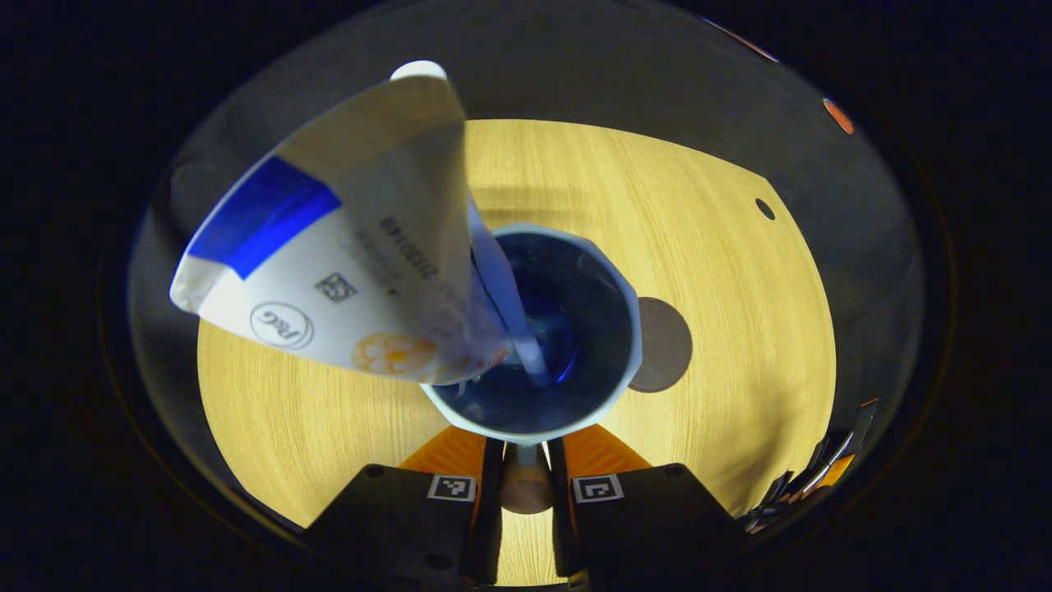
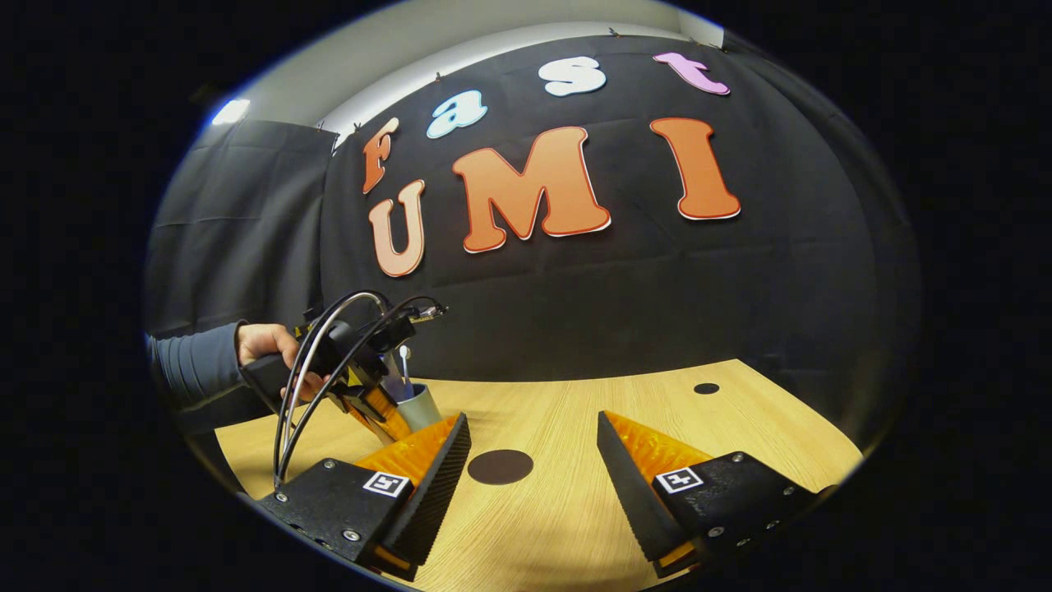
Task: Put the toothbrush and toothpaste on the desktop into the cup, then pick up the cup and place it on the coaster on the desktop.
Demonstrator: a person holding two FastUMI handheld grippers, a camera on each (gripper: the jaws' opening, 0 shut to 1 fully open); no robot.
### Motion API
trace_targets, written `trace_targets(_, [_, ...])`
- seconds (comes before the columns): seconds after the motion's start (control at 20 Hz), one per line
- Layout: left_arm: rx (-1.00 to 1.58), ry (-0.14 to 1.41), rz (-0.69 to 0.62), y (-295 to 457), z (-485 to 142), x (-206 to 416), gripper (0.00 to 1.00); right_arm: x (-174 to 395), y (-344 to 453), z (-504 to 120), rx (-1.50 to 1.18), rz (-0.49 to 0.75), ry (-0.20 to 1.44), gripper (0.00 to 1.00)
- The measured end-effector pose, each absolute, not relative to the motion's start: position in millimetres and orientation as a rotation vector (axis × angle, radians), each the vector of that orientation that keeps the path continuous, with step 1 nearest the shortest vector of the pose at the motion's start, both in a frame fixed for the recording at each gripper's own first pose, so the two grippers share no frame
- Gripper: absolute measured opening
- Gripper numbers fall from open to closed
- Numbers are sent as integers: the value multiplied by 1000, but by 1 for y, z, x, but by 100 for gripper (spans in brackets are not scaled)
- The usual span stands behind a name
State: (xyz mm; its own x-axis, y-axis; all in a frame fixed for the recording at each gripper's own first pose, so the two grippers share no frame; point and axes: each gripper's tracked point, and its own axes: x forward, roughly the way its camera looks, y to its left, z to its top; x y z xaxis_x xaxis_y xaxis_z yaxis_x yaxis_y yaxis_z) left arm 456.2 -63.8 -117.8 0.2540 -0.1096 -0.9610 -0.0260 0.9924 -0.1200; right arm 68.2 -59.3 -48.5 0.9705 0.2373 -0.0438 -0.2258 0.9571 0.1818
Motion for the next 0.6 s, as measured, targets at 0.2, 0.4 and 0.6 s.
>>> trace_targets(0.2, [-72,1309,-109,-114,-119,527,29,65,-75,-51,173,197,74,94])
trace_targets(0.4, [-29,1315,-162,-188,-133,558,29,58,-92,-50,161,163,75,94])
trace_targets(0.6, [5,1341,-180,-215,-170,558,29,53,-108,-56,166,133,87,94])
